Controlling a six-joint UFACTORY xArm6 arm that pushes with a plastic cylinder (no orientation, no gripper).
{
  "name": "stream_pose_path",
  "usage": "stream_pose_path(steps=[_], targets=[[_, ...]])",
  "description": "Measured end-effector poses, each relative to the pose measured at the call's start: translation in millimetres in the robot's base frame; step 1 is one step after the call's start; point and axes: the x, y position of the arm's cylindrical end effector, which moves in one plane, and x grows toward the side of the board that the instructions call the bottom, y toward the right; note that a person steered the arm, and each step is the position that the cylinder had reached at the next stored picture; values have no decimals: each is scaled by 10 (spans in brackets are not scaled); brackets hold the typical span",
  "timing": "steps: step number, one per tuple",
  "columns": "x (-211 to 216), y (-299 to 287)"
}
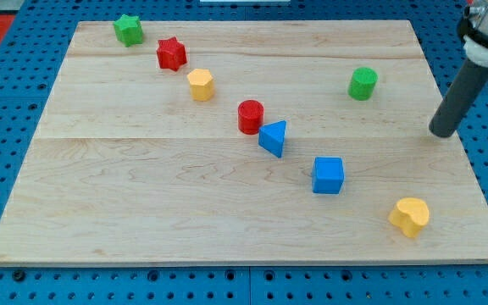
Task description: Point your arm at green circle
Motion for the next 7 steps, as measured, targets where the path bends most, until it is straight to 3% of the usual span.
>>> stream_pose_path(steps=[1, 2, 3, 7], targets=[[-386, -80], [-496, -93], [-503, -627], [-915, -643]])
